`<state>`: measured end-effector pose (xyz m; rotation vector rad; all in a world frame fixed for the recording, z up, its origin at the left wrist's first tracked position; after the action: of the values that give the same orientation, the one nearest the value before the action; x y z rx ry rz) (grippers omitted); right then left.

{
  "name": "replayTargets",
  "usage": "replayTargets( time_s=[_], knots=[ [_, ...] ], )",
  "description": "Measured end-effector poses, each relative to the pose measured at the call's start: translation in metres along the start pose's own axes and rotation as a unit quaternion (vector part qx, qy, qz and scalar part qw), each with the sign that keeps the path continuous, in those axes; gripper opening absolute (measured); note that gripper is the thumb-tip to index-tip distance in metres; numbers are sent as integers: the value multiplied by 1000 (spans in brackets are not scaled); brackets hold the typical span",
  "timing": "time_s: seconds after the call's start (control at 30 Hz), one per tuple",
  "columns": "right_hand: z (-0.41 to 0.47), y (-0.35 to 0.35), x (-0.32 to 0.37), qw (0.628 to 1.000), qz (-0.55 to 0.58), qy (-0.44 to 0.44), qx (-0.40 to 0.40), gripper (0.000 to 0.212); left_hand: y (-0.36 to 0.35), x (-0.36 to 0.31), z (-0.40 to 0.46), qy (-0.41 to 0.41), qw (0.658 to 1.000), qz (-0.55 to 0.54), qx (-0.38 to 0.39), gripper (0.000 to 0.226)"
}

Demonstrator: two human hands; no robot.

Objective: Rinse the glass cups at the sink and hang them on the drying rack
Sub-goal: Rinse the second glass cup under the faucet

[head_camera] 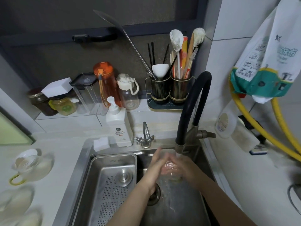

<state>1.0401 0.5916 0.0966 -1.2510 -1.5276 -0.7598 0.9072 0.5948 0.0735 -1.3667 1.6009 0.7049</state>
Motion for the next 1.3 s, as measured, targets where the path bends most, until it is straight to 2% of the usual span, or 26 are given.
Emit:
replayTargets(
  time_s=[0.07,0.13,0.17,0.23,0.3,0.33,0.4,0.5,0.63,0.7,0.8,0.9,0.97,1.03,1.13,1.2,1.23,1.3],
  knots=[
    [4,-3,-2,995,97,14,-14,39,-3,-5,-1,-47,999,8,-8,65],
    [1,-9,-1,993,115,19,8,32,-2,-11,1,-64,998,-4,-27,50],
    [-1,-10,-4,995,101,11,20,28,-1,-13,3,-57,997,-18,-41,43],
    [-7,-9,-9,997,-37,12,66,23,1,-16,7,-21,996,-63,-63,35],
    [-10,-7,-14,980,-167,3,111,22,2,-11,8,22,993,-88,-70,38],
    [-12,-4,-13,974,-192,-15,119,22,1,-7,6,46,992,-94,-70,44],
    [-11,-6,-4,977,-187,-23,102,24,0,2,6,75,992,-87,-57,54],
    [-7,-13,6,984,-148,-31,97,31,-2,3,6,84,992,-75,-51,52],
    [-7,-15,1,959,-258,-35,115,43,0,-3,8,101,988,-87,-71,49],
    [-4,-14,2,957,-277,-14,86,47,-2,-5,8,101,987,-91,-90,49],
    [-2,-17,9,976,-207,5,73,36,-8,-7,8,102,985,-112,-85,45],
    [-9,-17,11,960,-271,18,70,16,-3,-10,9,100,986,-113,-73,48],
    [-13,-13,10,937,-343,27,66,19,-2,-12,6,87,990,-101,-53,51],
    [-15,-12,7,957,-282,38,51,13,-7,-14,4,60,992,-94,-53,43],
    [-14,-7,5,981,-189,41,31,20,-8,-19,3,-29,997,-8,-70,27],
    [-15,-4,6,984,-171,36,39,15,-3,-18,-3,-85,991,102,-34,23],
    [-15,-3,8,983,-173,32,46,12,0,-16,-6,-104,981,161,6,28],
    [-14,-1,12,980,-188,21,67,13,6,-11,-12,-106,947,291,80,57]
  ],
)
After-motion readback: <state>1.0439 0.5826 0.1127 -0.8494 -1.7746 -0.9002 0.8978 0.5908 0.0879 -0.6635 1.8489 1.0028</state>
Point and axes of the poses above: each hand's wrist, its own z-axis towards the middle knuckle, its own y-axis out of the back of the hand, x = y × z, the point moved 2 cm from there along z, towards the middle knuckle, and after that the axes turned 3 degrees about z, right-handed, at the moved point
